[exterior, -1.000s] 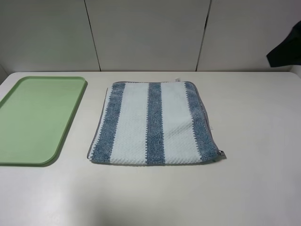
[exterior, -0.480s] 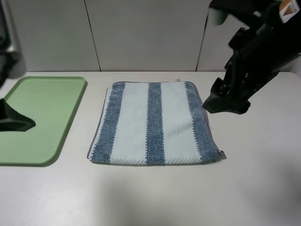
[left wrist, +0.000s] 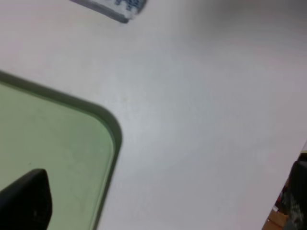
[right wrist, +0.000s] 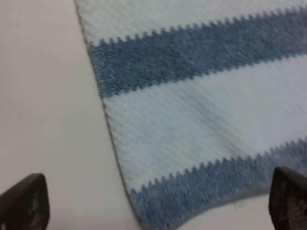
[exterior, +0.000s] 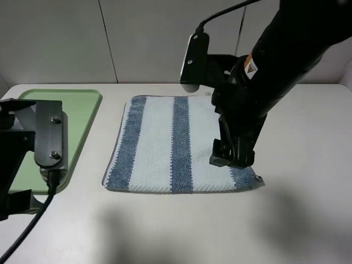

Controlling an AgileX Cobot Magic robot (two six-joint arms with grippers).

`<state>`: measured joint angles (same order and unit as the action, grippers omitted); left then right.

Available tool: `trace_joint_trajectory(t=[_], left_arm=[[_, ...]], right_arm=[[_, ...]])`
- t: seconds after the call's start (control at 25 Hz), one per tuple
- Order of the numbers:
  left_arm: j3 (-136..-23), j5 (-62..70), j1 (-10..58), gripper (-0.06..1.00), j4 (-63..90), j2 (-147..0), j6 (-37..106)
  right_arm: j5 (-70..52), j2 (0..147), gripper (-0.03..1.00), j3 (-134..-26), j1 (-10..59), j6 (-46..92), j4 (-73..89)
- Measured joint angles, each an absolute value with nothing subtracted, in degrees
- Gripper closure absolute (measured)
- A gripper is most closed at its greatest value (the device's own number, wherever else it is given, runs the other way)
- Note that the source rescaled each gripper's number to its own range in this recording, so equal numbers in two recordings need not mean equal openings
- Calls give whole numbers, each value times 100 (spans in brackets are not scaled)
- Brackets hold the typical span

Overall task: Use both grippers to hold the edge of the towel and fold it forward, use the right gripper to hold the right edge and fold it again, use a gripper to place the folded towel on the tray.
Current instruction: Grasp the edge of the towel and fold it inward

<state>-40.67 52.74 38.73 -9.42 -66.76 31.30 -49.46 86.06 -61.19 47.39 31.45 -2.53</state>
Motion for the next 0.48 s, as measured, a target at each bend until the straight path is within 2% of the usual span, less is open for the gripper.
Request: trace_joint_trajectory(t=[0.48], left_arm=[[-4052, 4428, 3873, -2, -1128, -7788, 3962]], right_arm=[[-4362, 9334, -3, -6111, 4747, 4041, -265]])
